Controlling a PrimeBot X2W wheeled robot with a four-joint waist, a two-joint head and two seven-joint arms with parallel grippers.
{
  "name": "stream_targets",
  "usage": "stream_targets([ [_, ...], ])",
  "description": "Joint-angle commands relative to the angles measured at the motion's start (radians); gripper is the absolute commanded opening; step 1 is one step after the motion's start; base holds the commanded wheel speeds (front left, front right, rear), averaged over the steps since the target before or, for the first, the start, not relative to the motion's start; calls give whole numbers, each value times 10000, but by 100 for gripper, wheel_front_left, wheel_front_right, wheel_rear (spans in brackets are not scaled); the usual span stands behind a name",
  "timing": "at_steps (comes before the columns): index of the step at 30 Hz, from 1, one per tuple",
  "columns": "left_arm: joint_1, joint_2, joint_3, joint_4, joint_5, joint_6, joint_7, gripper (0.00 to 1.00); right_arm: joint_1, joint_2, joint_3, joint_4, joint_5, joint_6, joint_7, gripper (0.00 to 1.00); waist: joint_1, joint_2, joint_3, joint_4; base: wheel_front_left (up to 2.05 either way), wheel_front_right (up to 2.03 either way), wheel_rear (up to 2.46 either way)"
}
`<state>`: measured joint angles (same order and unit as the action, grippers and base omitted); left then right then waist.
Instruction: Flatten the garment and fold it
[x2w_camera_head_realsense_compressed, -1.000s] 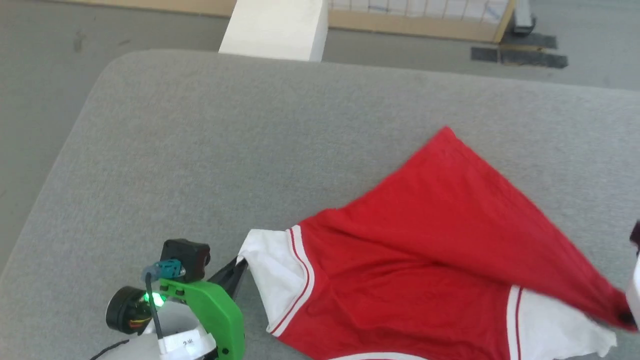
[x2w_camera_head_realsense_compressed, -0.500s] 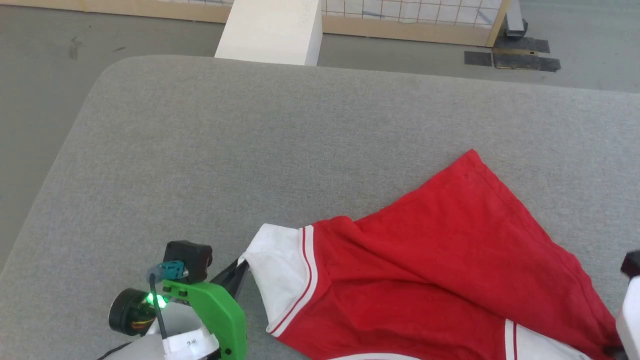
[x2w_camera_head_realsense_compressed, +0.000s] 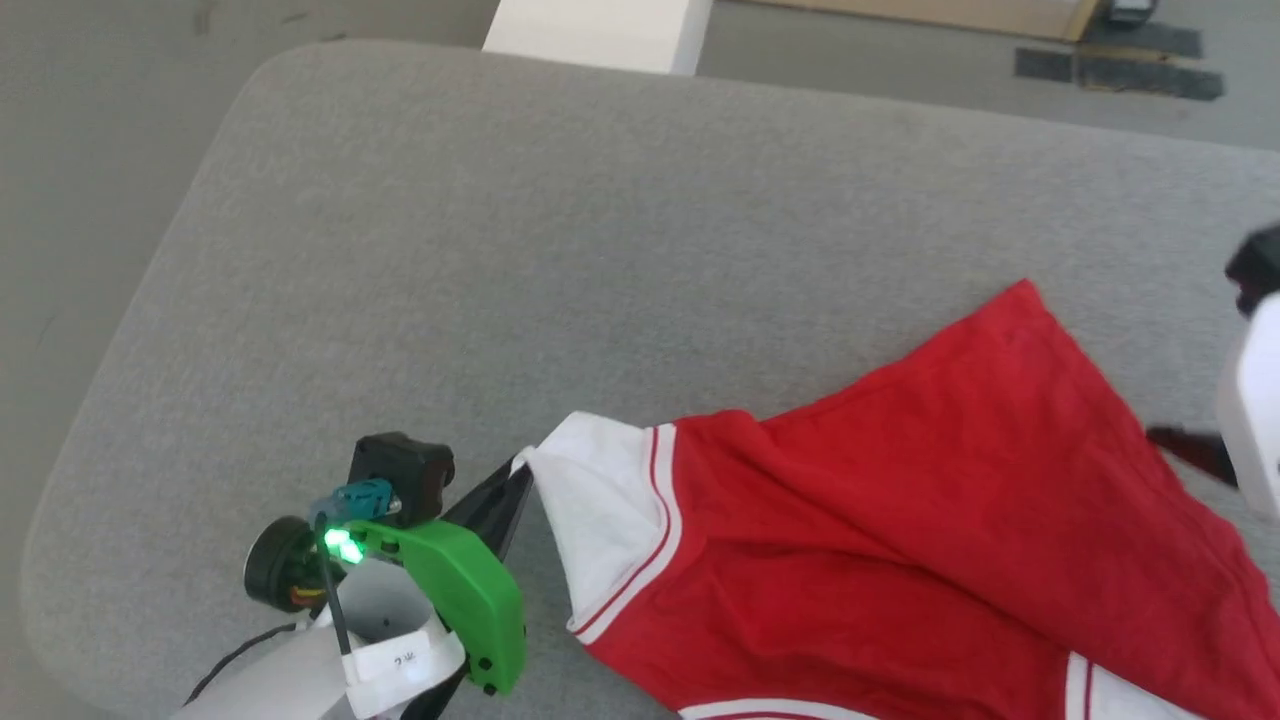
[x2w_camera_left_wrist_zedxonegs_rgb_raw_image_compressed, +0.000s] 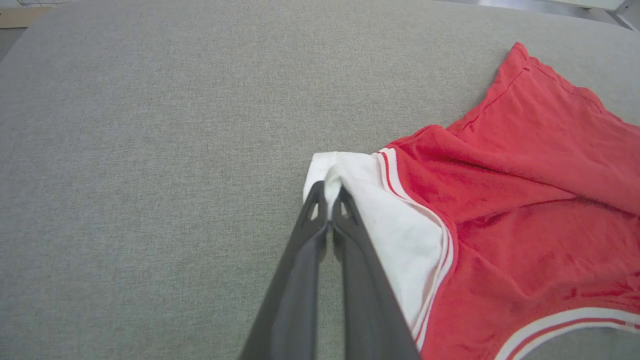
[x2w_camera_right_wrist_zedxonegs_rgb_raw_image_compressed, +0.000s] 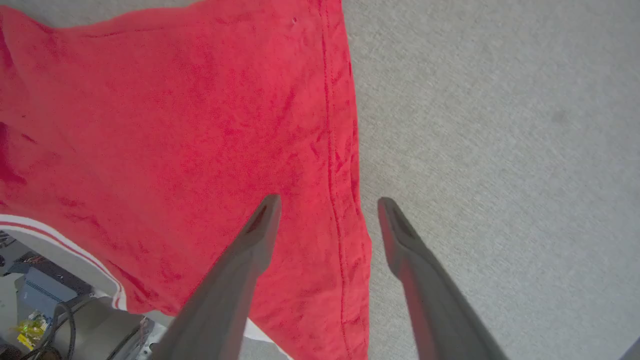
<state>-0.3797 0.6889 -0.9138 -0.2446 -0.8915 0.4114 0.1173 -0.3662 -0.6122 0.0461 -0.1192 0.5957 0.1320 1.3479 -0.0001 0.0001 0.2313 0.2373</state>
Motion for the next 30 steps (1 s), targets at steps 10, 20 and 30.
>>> stream_targets([
  [10, -639, -602, -111, -128, 482, -82, -214, 0, -2631, 74, 1382, 2115, -1084, -13, 59, 100, 1, -1, 1616, 1462, 0, 0, 0],
  [20, -847, -1152, -344, 81, 651, -168, -366, 0, -3121, -215, 2194, 3297, -1587, -13, -194, 100, 1, -1, 2273, 1882, 0, 0, 0],
  [30, -826, -1232, -362, 298, 613, -198, -457, 0, -2420, -523, 3026, 3415, -1504, -13, -23, 0, 1, -1, 2319, 1936, 0, 0, 0],
])
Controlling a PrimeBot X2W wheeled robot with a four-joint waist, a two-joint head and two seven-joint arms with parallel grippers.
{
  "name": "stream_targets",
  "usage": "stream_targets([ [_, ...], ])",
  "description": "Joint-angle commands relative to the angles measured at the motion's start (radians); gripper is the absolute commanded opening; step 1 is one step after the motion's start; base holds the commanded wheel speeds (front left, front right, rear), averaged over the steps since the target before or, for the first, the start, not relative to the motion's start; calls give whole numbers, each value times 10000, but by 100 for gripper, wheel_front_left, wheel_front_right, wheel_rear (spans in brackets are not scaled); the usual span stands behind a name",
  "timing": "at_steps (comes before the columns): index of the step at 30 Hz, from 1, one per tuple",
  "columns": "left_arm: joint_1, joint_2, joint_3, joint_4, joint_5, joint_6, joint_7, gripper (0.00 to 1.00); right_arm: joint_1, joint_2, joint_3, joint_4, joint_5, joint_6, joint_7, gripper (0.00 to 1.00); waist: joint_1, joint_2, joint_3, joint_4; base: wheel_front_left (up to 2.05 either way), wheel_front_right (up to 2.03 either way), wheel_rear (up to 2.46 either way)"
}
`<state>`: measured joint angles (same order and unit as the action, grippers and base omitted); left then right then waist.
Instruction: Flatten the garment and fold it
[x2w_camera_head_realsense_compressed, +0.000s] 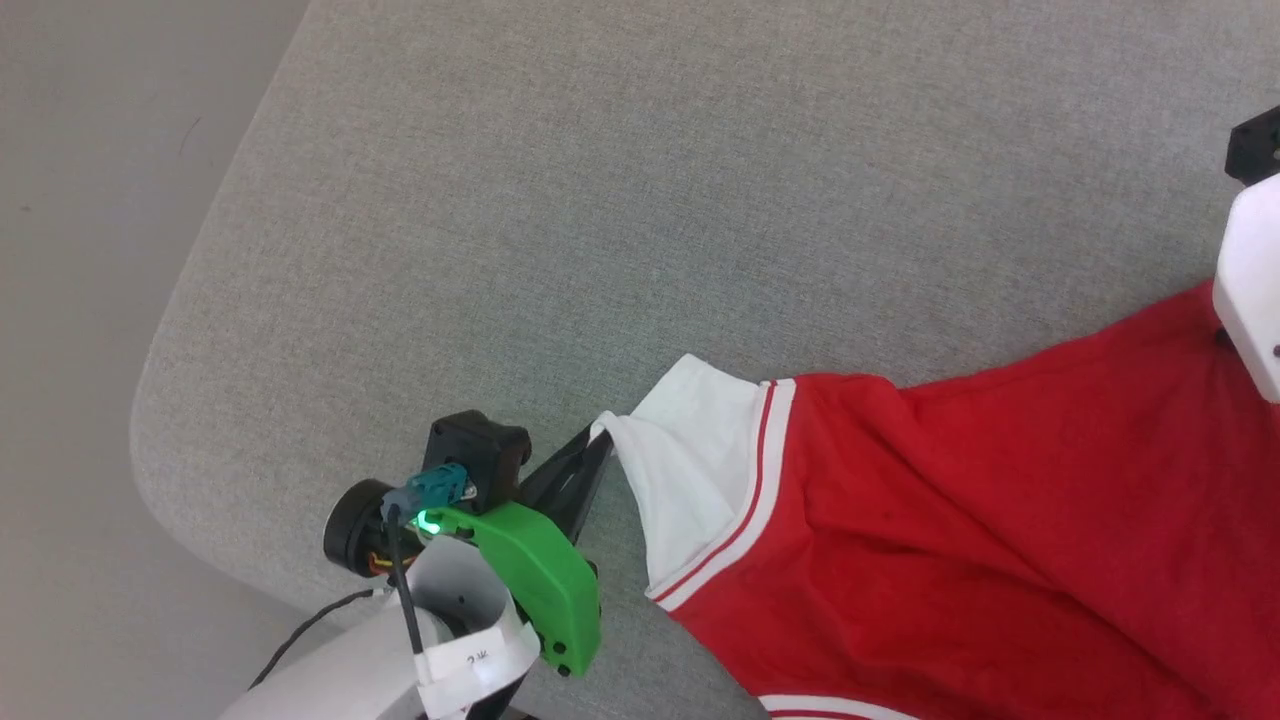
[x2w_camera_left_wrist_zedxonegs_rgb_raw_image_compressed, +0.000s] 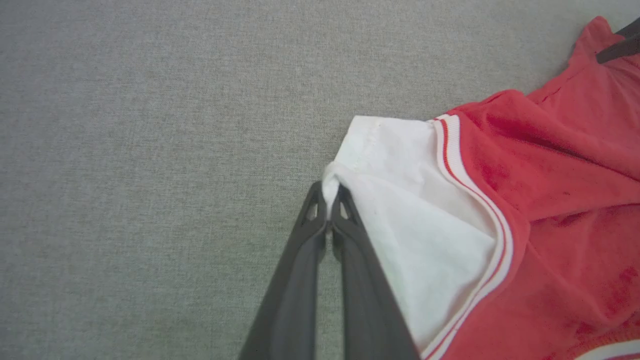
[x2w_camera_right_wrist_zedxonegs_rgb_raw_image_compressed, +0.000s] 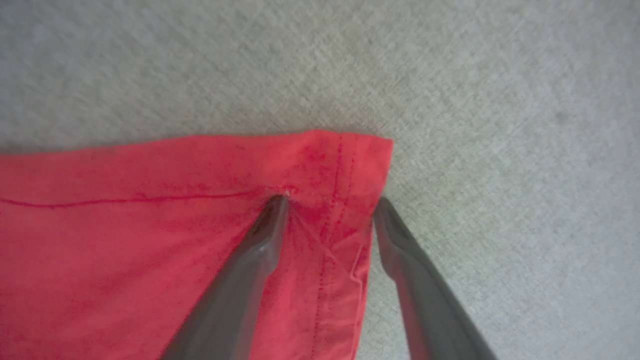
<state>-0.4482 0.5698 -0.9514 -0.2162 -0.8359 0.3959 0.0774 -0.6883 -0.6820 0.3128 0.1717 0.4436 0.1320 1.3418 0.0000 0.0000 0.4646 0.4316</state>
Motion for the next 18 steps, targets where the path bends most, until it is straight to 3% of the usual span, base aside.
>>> stream_targets([
  [1, -146, -29, 30, 37, 47, -41, -62, 0, 836, 161, 367, 500, 57, -13, 22, 0, 0, 0, -43, -25, 0, 0, 0],
  [7, -160, 110, 97, 133, -5, -43, -27, 0, 694, 211, 182, 544, 218, -13, -540, 0, 0, 0, -435, -237, 0, 0, 0],
  [18, -167, 586, 302, 94, -224, -38, 214, 0, 4, 3, 369, 522, 1618, -13, -2835, 0, 0, 0, -1929, -1092, 0, 0, 0],
])
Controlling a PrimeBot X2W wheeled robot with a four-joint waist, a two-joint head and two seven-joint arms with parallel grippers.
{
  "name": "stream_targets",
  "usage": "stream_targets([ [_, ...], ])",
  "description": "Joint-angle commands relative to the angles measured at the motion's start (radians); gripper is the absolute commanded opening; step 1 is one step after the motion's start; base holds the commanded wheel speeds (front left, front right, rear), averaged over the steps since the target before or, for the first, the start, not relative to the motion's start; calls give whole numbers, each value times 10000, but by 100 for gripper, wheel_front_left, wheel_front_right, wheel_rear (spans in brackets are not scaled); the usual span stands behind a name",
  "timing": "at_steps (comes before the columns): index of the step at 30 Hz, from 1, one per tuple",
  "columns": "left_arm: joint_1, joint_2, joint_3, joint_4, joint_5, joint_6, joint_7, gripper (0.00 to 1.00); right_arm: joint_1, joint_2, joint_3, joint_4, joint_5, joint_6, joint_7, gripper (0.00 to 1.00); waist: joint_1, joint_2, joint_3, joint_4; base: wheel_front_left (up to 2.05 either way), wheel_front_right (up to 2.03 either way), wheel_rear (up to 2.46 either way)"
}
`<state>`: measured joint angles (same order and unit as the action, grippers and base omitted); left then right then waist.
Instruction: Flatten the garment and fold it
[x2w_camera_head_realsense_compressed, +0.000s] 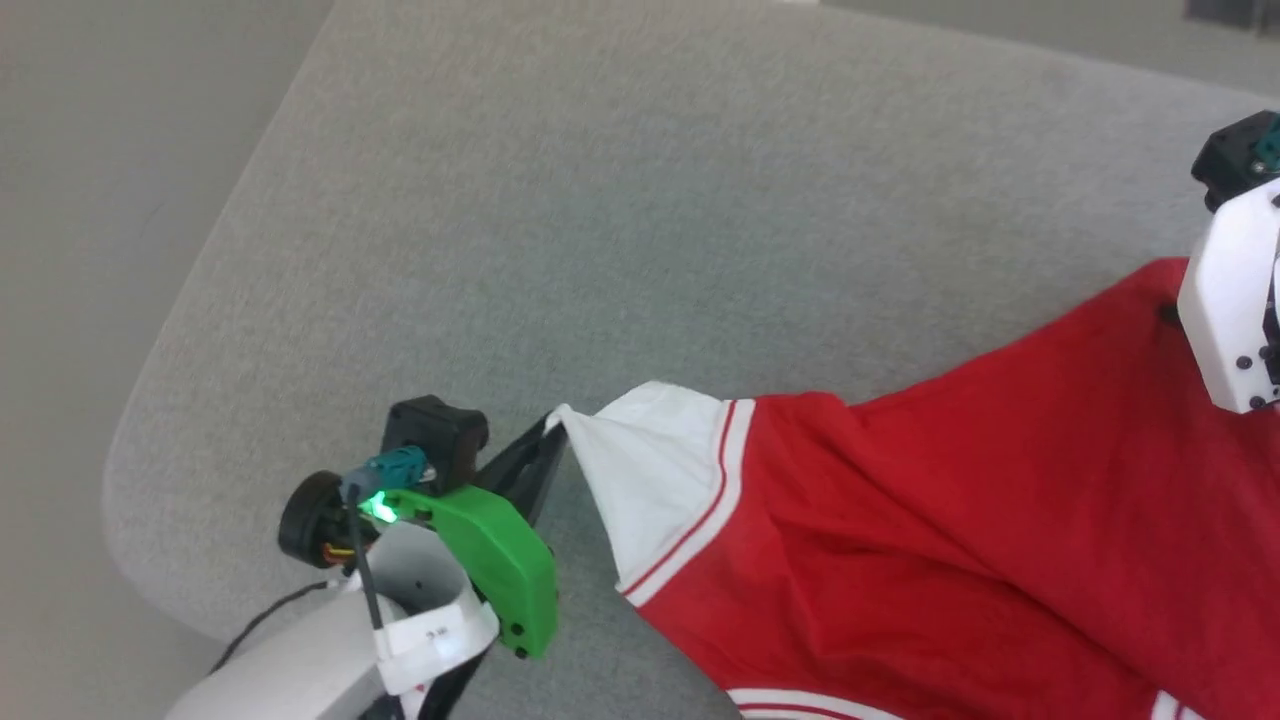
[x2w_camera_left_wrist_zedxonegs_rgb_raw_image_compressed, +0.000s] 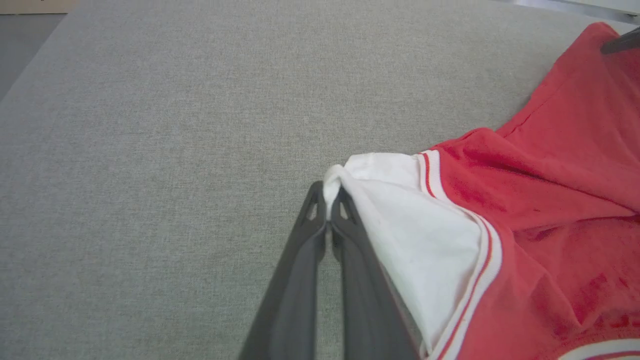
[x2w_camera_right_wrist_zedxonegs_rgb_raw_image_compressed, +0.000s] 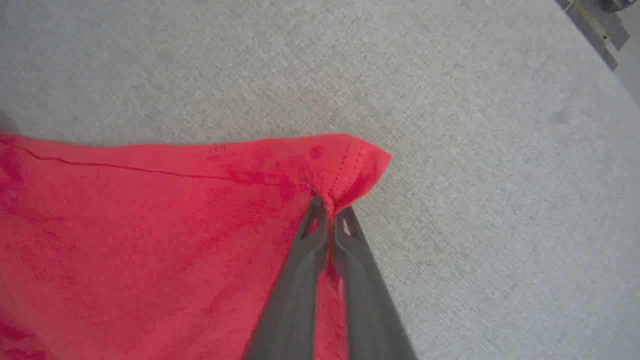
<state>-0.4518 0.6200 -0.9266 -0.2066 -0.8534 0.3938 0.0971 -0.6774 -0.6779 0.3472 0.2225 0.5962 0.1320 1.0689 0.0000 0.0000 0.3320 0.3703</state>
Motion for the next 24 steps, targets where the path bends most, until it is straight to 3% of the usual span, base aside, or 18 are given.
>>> stream_targets([
  [1, -129, 134, 76, -12, -74, -24, 37, 0, -132, -100, 78, -13, 232, -13, -291, 0, 0, 0, -732, -558, 0, 0, 0],
  [11, -102, 803, 565, -310, -375, 27, 92, 0, 40, -706, 258, -427, 1771, -13, -2150, 0, 0, 0, -2026, -1412, 0, 0, 0],
  [24, -1190, 1701, 1916, -1367, -745, -144, 72, 0, 334, -1224, -612, -2052, 2939, -13, -3779, 0, 0, 0, -2869, -2453, 0, 0, 0],
])
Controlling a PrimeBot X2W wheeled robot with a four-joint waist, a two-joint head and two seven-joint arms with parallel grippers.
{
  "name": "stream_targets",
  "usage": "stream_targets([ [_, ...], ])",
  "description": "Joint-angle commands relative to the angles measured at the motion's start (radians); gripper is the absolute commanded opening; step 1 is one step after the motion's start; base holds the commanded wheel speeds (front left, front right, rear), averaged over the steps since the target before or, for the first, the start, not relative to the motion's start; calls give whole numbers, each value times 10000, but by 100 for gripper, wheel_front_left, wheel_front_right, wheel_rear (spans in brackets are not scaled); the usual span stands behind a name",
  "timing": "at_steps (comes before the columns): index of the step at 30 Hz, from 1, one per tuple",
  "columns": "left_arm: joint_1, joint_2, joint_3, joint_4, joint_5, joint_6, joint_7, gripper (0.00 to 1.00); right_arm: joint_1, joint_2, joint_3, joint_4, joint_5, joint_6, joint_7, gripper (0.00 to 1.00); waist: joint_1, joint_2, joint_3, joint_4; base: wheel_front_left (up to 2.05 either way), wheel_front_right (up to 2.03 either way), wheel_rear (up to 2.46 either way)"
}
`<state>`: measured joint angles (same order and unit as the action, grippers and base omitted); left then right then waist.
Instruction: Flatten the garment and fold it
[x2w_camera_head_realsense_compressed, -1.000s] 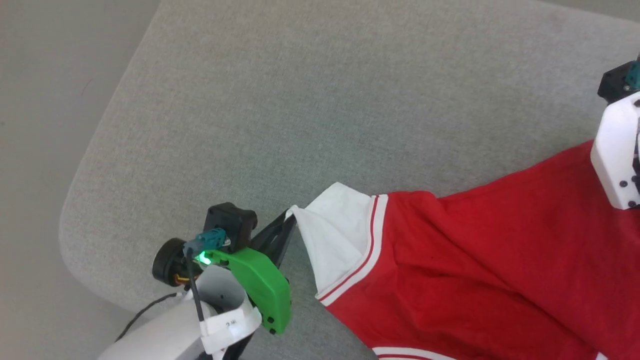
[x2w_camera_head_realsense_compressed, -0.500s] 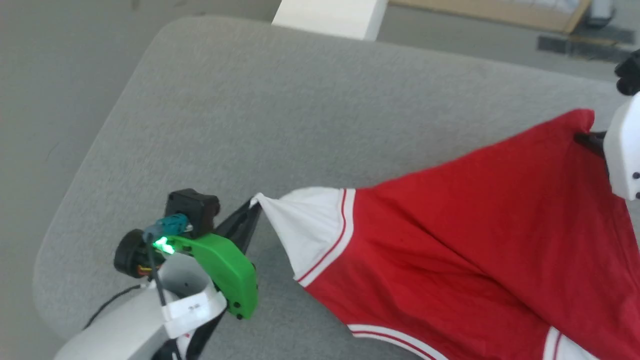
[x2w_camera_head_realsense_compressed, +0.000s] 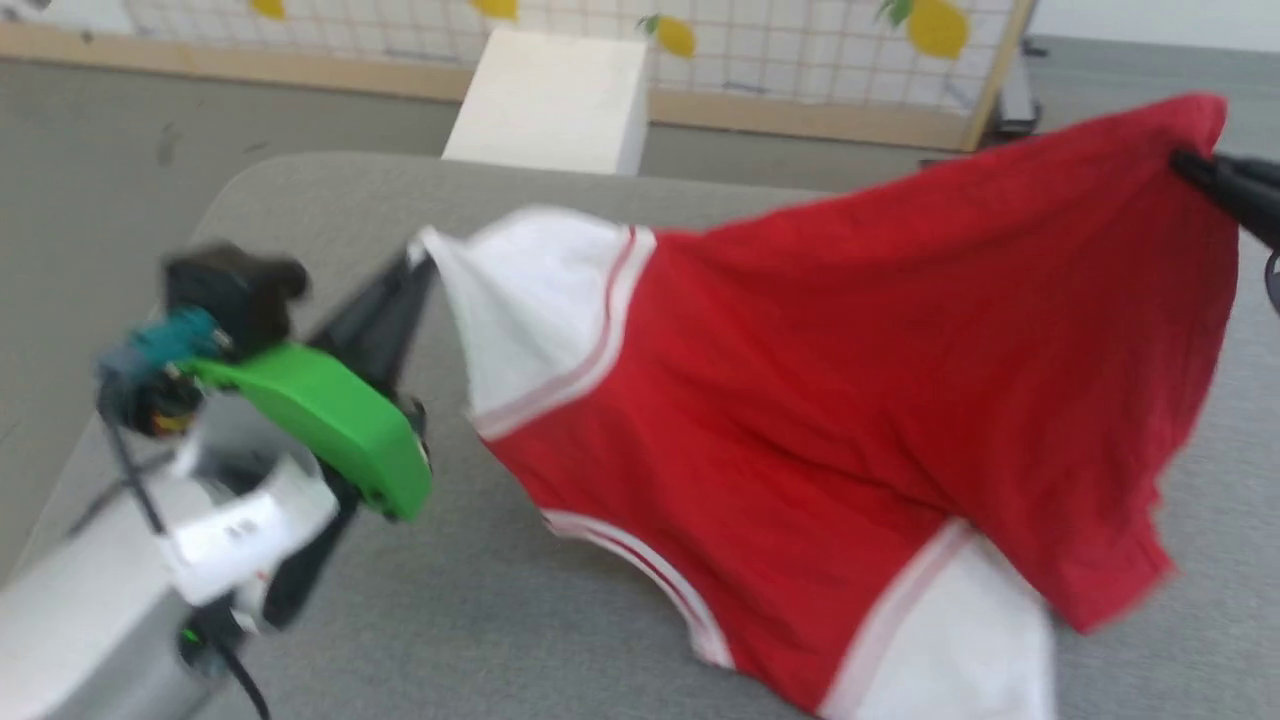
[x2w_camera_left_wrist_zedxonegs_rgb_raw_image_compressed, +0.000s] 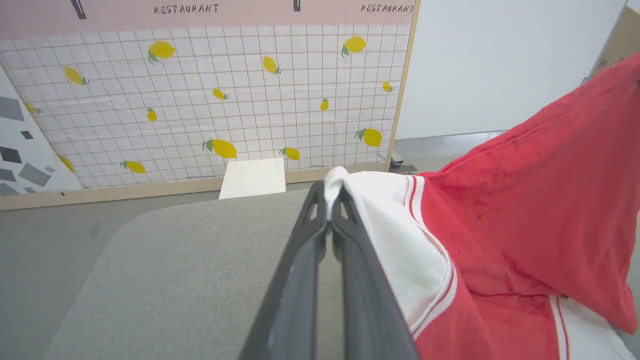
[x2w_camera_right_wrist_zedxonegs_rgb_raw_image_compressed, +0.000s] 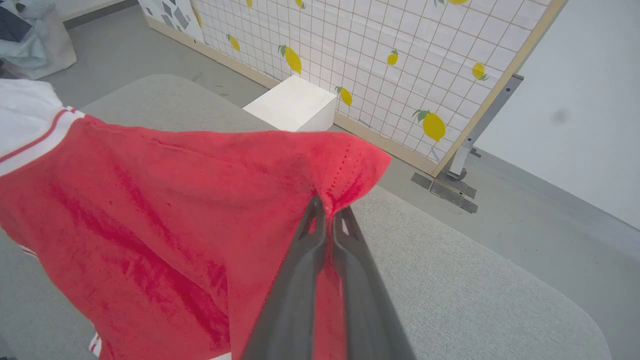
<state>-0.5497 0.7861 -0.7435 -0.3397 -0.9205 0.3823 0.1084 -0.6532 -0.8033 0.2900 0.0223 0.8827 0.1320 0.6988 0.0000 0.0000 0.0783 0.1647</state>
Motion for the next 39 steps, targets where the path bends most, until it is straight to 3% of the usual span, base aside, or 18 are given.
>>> stream_targets([
  [1, -340, 73, 209, -93, -120, -54, -43, 0, 79, 32, -109, -152, 116, -13, -140, 0, 0, 0, -350, -454, 0, 0, 0],
  [10, -2159, 390, 1312, -278, -521, -673, 265, 0, -660, 408, -825, -1003, 348, -13, -476, 0, 0, 0, -79, -985, 0, 0, 0],
  [16, -3930, 487, 1682, 294, -561, -1528, 755, 0, -1763, 844, -1169, -1232, 140, -13, -506, 0, 0, 0, 727, -1276, 0, 0, 0],
  [22, -6368, 180, 1888, 1857, -584, -2613, 1373, 0, -3614, 1163, -868, -703, -334, -13, -710, 0, 0, 0, 2078, -1584, 0, 0, 0],
  [31, -10849, -644, 1582, 5625, 605, -4325, 1837, 0, -7514, 1692, 716, 1742, -1293, -13, -2342, 0, 0, 0, 4296, -2122, 0, 0, 0],
  [39, -13731, -1575, 1443, 8604, 1517, -4800, 962, 0, -10275, 2380, 1906, 4443, -1714, -13, -4630, 0, 0, 0, 5375, -2270, 0, 0, 0],
])
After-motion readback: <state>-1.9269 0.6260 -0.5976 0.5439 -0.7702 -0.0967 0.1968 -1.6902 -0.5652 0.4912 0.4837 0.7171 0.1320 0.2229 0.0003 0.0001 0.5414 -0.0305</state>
